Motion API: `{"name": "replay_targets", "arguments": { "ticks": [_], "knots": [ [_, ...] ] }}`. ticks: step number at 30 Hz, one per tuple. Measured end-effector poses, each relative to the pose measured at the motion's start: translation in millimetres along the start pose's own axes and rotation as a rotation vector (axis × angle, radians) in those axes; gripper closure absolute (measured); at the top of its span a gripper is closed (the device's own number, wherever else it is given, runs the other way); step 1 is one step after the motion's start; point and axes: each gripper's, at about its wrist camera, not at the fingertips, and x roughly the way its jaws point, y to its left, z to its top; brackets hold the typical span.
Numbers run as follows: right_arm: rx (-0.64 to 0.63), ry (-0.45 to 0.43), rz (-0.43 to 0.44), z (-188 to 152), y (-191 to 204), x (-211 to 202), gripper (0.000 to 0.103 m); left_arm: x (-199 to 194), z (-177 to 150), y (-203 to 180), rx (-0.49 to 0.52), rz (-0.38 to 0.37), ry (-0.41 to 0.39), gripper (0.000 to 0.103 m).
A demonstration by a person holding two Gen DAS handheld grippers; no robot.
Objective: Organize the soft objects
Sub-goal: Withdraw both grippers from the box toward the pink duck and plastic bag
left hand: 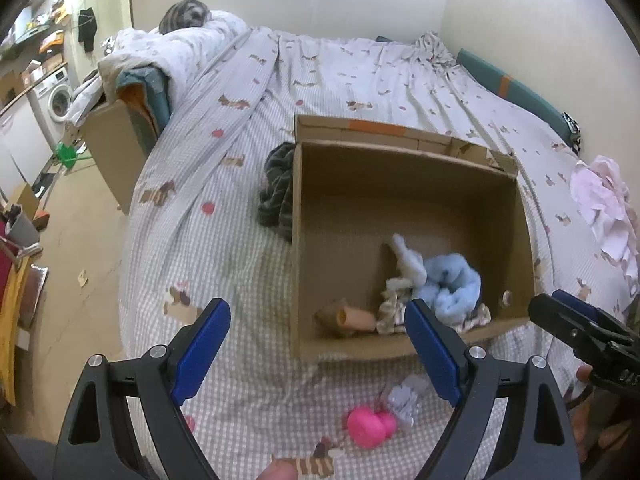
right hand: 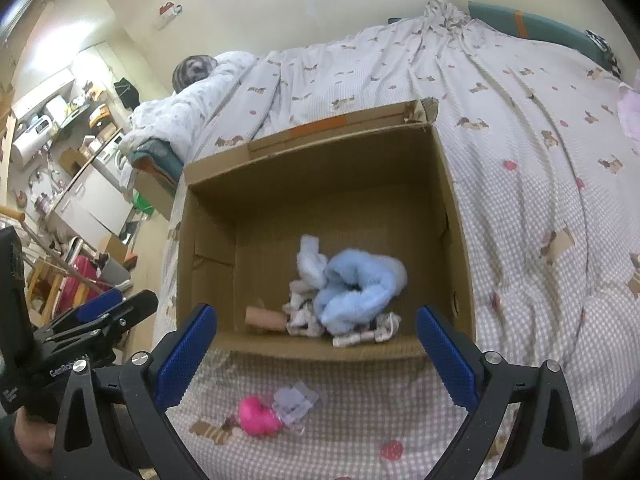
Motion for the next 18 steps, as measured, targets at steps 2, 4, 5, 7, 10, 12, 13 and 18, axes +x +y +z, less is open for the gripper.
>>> {"name": "replay_targets", "arguments": {
  "ticks": [2,4,5,7,10,12,13,18],
  "knots": [
    [-0.015,0.002,-0.001,-5.4,2.3,-3.5,0.000,-2.9,-7.3,0.5,0.006,0.007,0.004,0.015],
    [-0.028,0.004,-0.009,-9.9,4.5,-6.1,0.000,-5.1,-11.8,0.4,0.016,0.014,0.004,0.015],
    [-0.031,0.008,-0.010,-11.8,5.1,-6.6,0.000,-5.7,-13.7,0.2,0.020,0.018,0.003,0.015],
    [-0.030,0.019,-0.009,-15.8,5.5,-7.6,0.000,-7.5,-18.7,1.6,0.023,0.024,0.006,0.015],
    [-0.023,0.033,-0.014,-22.7,5.1,-8.2,0.000,-8.2,-25.7,5.1,0.013,0.027,0.016,0.015],
    [-0.015,0.043,-0.014,-26.4,3.7,-7.9,0.000,-7.0,-32.3,6.0,0.011,0.029,0.028,0.015],
    [-0.011,0.046,-0.014,-27.4,2.8,-7.7,0.000,-5.6,-36.5,5.8,0.021,0.034,0.033,0.015],
    [0.000,0.069,-0.033,-36.0,-6.3,-6.5,0.000,1.1,-51.6,10.5,0.057,0.073,0.050,0.015]
  ]
}}
